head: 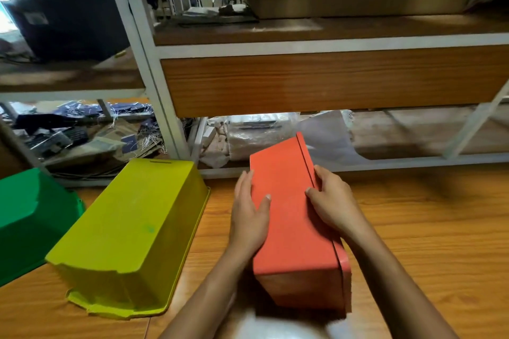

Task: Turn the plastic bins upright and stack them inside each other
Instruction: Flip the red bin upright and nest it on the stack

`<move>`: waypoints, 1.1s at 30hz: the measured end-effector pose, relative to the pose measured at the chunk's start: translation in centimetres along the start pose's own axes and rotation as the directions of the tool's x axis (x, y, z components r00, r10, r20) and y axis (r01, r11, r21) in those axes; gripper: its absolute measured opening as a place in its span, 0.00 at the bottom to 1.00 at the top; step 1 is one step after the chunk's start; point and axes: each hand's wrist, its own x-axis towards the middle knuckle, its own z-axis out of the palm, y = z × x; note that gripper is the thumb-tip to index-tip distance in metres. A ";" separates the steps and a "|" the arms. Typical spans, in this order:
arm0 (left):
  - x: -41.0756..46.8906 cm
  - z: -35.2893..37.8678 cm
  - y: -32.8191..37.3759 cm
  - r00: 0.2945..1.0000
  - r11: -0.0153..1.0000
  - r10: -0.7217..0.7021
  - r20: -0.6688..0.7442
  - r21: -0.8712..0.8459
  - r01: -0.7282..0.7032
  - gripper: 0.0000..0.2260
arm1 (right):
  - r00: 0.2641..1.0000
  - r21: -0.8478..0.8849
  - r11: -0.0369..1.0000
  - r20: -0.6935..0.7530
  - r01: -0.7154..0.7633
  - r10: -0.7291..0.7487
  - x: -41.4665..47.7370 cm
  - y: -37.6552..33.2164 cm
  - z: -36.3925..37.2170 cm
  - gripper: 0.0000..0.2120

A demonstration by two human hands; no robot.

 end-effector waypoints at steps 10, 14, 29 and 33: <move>2.3 -3.5 3.4 0.987 0.987 -0.049 0.155 0.160 0.024 0.11 | 0.955 0.133 0.951 0.069 0.278 -0.288 -1.5 -1.8 3.9 0.14; 2.2 -6.3 1.2 0.991 0.992 -0.122 0.062 0.046 0.119 0.21 | 0.968 -0.497 0.863 0.248 0.092 0.039 -1.0 1.3 5.3 0.26; -0.7 -8.2 -5.4 0.927 0.930 -0.353 -0.129 -0.156 0.332 0.11 | 0.974 0.161 0.961 0.002 -0.225 0.227 -3.0 6.5 6.6 0.16; -0.6 -8.5 -6.1 0.901 0.885 -0.432 -0.038 -0.209 0.416 0.13 | 0.974 0.116 0.970 -0.041 -0.216 0.222 -3.2 6.4 6.5 0.18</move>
